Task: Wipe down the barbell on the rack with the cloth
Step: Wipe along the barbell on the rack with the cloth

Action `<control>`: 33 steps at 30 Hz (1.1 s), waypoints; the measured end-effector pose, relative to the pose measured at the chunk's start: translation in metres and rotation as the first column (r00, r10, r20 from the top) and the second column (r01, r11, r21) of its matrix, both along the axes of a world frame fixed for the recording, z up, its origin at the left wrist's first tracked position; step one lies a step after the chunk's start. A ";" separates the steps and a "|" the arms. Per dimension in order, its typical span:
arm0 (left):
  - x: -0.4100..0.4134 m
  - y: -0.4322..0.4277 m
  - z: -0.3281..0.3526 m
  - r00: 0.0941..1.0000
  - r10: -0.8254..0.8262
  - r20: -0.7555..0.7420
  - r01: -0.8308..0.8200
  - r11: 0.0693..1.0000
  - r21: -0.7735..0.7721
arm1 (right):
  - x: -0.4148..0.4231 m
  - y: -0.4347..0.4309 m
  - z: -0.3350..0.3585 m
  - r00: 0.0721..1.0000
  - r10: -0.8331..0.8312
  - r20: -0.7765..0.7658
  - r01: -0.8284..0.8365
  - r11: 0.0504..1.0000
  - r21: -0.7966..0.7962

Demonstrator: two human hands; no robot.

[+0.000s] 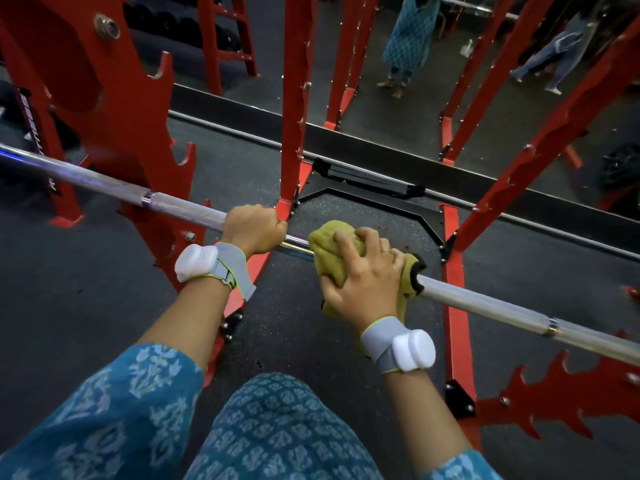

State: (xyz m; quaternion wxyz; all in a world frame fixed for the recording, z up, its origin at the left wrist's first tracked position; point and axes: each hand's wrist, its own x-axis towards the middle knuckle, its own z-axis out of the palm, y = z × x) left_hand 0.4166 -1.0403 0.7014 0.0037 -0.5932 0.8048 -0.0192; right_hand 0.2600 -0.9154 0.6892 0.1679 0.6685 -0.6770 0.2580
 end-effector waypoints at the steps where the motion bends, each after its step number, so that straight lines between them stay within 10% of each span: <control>1: 0.000 0.000 0.000 1.000 0.001 -0.003 -0.001 1.000 -0.006 | -0.002 0.003 -0.004 0.999 0.028 -0.021 -0.029 1.000 -0.007; 12: 0.003 -0.006 -0.008 0.998 -0.061 0.014 0.061 0.997 -0.056 | -0.031 -0.001 0.018 0.951 -0.234 0.200 0.228 0.972 0.054; 20: 0.007 -0.014 -0.019 0.982 -0.172 0.074 0.177 0.982 -0.065 | -0.043 0.030 -0.022 0.989 0.118 -0.093 -0.126 0.988 -0.086; 27: 0.008 -0.013 -0.020 0.984 -0.147 0.101 0.156 0.984 -0.085 | -0.045 0.021 -0.003 0.994 -0.077 0.076 0.081 0.995 -0.050; 33: 0.008 -0.013 -0.018 0.977 -0.168 0.130 0.177 0.982 -0.065 | 0.008 -0.003 -0.007 0.996 0.044 -0.082 -0.042 0.999 0.024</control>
